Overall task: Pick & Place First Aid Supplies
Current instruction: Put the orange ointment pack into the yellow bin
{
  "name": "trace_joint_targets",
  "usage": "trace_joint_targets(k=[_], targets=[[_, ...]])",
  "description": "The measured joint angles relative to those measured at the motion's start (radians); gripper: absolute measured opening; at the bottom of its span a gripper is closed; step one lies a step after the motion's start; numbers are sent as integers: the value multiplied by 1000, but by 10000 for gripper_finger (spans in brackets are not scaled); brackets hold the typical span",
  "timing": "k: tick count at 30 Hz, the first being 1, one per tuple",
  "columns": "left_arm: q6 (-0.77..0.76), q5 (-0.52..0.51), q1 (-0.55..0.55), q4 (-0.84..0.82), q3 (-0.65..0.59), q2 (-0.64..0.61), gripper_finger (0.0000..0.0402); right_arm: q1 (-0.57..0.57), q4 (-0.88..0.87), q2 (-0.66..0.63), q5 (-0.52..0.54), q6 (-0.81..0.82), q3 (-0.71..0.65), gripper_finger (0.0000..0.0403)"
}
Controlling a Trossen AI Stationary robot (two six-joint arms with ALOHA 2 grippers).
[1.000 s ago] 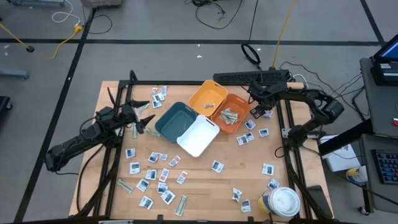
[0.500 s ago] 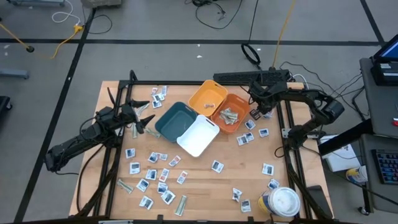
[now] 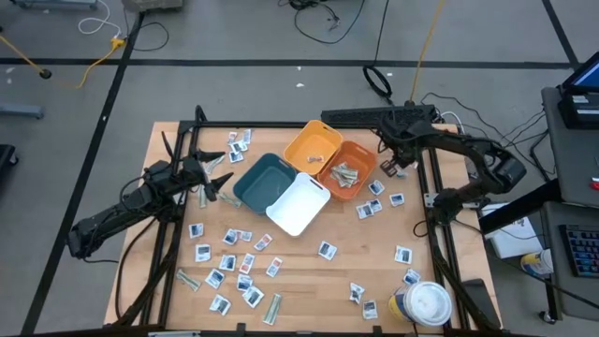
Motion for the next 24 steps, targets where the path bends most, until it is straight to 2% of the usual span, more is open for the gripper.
trace_joint_targets(k=[13, 24], targets=[[0, 0, 0, 0, 0, 0, 367, 26, -279, -15, 4, 56, 270, 0], [0, 0, 0, 0, 0, 0, 367, 49, -383, -16, -5, 173, 307, 0]])
